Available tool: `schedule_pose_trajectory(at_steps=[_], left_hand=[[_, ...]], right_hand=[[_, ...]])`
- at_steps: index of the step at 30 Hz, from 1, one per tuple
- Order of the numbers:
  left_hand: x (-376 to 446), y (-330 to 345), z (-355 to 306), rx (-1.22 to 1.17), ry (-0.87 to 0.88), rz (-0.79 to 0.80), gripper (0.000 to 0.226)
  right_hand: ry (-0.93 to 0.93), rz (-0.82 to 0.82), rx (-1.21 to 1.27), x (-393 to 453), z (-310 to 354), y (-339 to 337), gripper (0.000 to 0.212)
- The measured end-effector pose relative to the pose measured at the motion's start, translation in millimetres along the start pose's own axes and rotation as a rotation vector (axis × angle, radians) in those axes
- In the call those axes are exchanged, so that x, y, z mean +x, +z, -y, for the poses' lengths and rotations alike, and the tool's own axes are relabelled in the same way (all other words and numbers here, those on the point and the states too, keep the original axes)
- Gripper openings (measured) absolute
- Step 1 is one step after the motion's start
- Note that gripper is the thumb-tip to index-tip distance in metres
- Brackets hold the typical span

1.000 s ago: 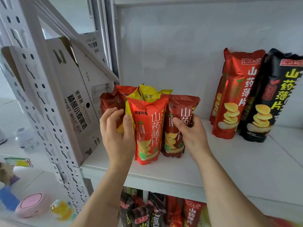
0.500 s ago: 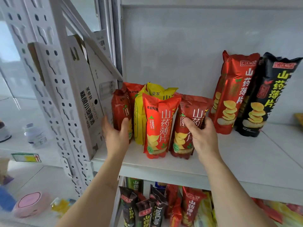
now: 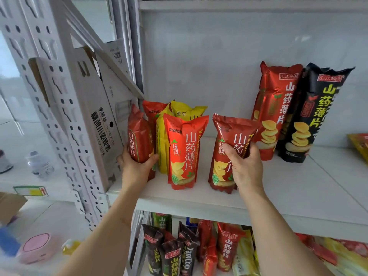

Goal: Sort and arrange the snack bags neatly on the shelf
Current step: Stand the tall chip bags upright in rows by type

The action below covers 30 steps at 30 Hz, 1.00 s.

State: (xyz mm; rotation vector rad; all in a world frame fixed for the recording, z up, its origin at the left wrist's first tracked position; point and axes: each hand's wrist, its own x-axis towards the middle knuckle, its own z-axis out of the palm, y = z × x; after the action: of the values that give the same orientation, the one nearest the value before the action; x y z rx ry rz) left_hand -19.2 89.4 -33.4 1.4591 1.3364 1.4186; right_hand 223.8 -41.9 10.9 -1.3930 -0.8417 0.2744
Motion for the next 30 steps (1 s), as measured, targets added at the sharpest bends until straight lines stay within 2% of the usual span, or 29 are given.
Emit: schedule_pose_trajectory(at_steps=[2, 5, 6, 8, 12, 14, 18, 24, 30], left_hand=[[-5, -2, 2, -0.029, 0.013, 0.004, 0.100], [-14, -6, -1, -0.093, 0.000, 0.062, 0.067], [-15, -7, 0, -0.105, -0.004, 0.074, 0.062], [-19, -8, -1, -0.108, 0.025, 0.074, 0.064], [-21, -12, 0, 0.031, 0.011, 0.030, 0.096], [-21, -12, 4, 0.026, 0.010, 0.053, 0.102], [-26, -12, 6, -0.074, -0.015, 0.093, 0.075], [-41, -17, -6, -0.008, 0.045, 0.005, 0.083], [-110, -28, -35, -0.175, 0.109, 0.049, 0.076]], right_hand=[[-0.001, 0.011, 0.004, -3, 2, 1, 0.053], [-0.001, 0.027, 0.003, -5, 4, 2, 0.049], [-0.001, 0.032, 0.001, -5, 3, 2, 0.049], [0.000, 0.036, 0.002, -6, 3, 3, 0.051], [0.005, 0.058, 0.019, -5, 0, 3, 0.054], [0.015, 0.065, 0.030, -6, -3, 3, 0.056], [0.055, 0.081, 0.048, -12, -13, 5, 0.060], [0.074, 0.076, 0.027, -17, -19, 5, 0.057], [0.072, 0.068, 0.068, -22, -10, -4, 0.048]])
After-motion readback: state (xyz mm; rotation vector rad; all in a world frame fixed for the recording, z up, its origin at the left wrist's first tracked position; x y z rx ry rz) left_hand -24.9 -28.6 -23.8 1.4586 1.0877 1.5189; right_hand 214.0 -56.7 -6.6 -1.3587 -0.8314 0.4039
